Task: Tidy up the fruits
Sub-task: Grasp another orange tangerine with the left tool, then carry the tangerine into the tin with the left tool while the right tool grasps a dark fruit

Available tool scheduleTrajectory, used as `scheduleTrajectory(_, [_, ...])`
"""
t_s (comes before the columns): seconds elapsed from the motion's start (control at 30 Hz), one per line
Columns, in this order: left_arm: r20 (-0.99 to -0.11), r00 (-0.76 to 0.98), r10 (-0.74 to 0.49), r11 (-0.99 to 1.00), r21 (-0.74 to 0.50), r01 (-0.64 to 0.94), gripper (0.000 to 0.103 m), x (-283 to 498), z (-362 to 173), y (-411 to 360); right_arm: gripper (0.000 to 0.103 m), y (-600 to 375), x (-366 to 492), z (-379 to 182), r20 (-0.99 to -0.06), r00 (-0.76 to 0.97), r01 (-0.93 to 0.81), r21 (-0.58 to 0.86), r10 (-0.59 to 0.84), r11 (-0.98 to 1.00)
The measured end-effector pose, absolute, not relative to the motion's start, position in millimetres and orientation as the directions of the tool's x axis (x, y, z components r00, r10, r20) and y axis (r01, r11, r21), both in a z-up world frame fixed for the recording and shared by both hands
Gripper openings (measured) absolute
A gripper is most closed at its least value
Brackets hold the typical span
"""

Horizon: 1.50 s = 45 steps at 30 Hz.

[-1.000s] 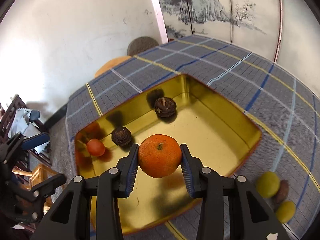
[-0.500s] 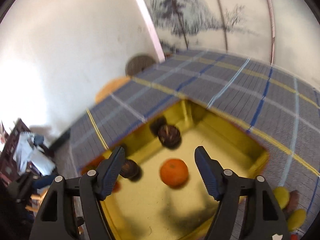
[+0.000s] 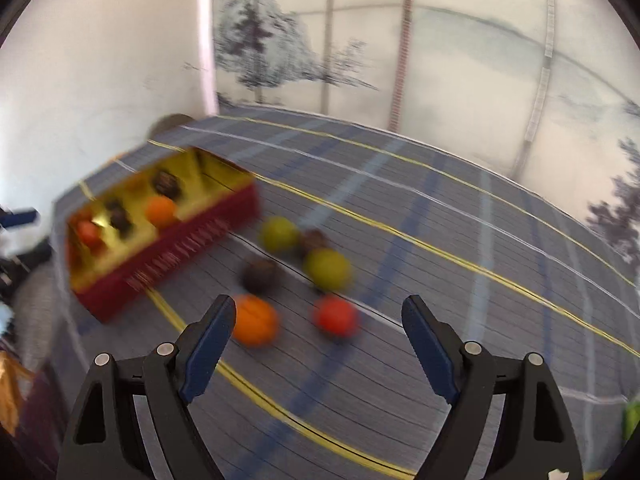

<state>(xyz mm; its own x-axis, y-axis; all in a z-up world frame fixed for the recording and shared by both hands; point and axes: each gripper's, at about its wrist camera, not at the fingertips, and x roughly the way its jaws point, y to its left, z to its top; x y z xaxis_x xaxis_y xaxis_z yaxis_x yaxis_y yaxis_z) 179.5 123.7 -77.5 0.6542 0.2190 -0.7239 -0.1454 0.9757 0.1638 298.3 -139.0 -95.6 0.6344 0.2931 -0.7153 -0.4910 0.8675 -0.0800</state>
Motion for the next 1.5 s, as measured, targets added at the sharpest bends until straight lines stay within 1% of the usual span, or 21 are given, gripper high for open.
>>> scheduleTrajectory(0.2, [-0.725,0.658,0.201,0.976,0.203,-0.075,0.084,186,-76,93,0.083,-231,310,-121,-0.750,0.655,-0.304,-0.153,0.089,0.940])
scheduleTrajectory(0.33, [-0.735,0.656,0.174,0.975,0.221,-0.012,0.084,196,-75,70,0.083,-270,315,-134,-0.764,0.644,-0.221,-0.146,0.032,0.964])
scheduleTrajectory(0.47, [-0.757,0.647,0.089,0.981,0.180,0.076,0.084,208,-75,47,0.083,-298,322,-144,-0.786,0.615,-0.170,-0.052,0.064,0.984])
scheduleTrajectory(0.53, [-0.774,0.631,0.047,0.982,0.152,0.113,0.084,218,-78,35,0.084,-304,324,-142,-0.779,0.622,-0.154,-0.017,0.084,0.988])
scheduleTrajectory(0.6, [-0.790,0.613,0.005,0.981,0.122,0.149,0.084,230,-81,23,0.090,-309,325,-142,-0.778,0.620,-0.143,0.016,0.102,0.990])
scheduleTrajectory(0.73, [-0.800,0.596,-0.066,0.977,0.069,0.201,0.084,256,-91,-2,0.091,-310,324,-143,-0.775,0.619,-0.151,0.039,0.125,0.988])
scheduleTrajectory(0.8, [-0.811,0.577,-0.103,0.974,0.034,0.223,0.083,268,-96,-12,0.094,-307,323,-142,-0.772,0.621,-0.163,0.041,0.135,0.986])
scheduleTrajectory(0.9, [-0.832,0.538,-0.135,0.978,-0.025,0.206,0.082,292,-107,-21,0.094,-306,322,-142,-0.771,0.616,-0.185,0.058,0.162,0.981])
scheduleTrajectory(1.07, [-0.852,0.498,-0.165,0.986,-0.127,0.111,0.082,321,-127,-17,0.094,-307,322,-141,-0.767,0.613,-0.198,0.086,0.192,0.976])
scheduleTrajectory(1.1, [-0.855,0.490,-0.170,0.985,-0.141,0.096,0.080,325,-131,-15,0.094,-308,322,-141,-0.766,0.613,-0.199,0.088,0.194,0.976])
scheduleTrajectory(1.17, [-0.859,0.478,-0.182,0.983,-0.161,0.085,0.072,330,-140,-15,0.094,-307,322,-141,-0.765,0.611,-0.206,0.093,0.203,0.974])
scheduleTrajectory(1.2, [-0.855,0.490,-0.169,0.986,-0.147,0.084,0.065,330,-142,-17,0.094,-306,322,-142,-0.767,0.609,-0.209,0.094,0.204,0.973])
scheduleTrajectory(1.23, [-0.850,0.503,-0.156,0.988,-0.127,0.092,0.050,330,-142,-19,0.094,-305,323,-142,-0.770,0.604,-0.212,0.095,0.207,0.973])
scheduleTrajectory(1.27, [-0.846,0.510,-0.156,0.987,-0.118,0.107,0.041,328,-141,-23,0.094,-305,323,-143,-0.773,0.599,-0.216,0.096,0.209,0.972])
scheduleTrajectory(1.3, [-0.846,0.510,-0.159,0.987,-0.117,0.114,0.036,326,-142,-26,0.094,-304,324,-144,-0.777,0.594,-0.217,0.096,0.210,0.971])
scheduleTrajectory(1.37, [-0.843,0.521,-0.135,0.990,-0.094,0.103,0.036,323,-141,-30,0.094,-303,325,-145,-0.782,0.586,-0.221,0.097,0.212,0.970])
scheduleTrajectory(1.4, [-0.842,0.523,-0.136,0.990,-0.103,0.091,0.036,320,-141,-30,0.094,-303,326,-145,-0.784,0.584,-0.221,0.097,0.212,0.970])
scheduleTrajectory(1.5, [-0.830,0.528,-0.183,0.982,-0.178,0.061,0.036,308,-137,-19,0.094,-301,327,-147,-0.788,0.578,-0.223,0.096,0.211,0.970])
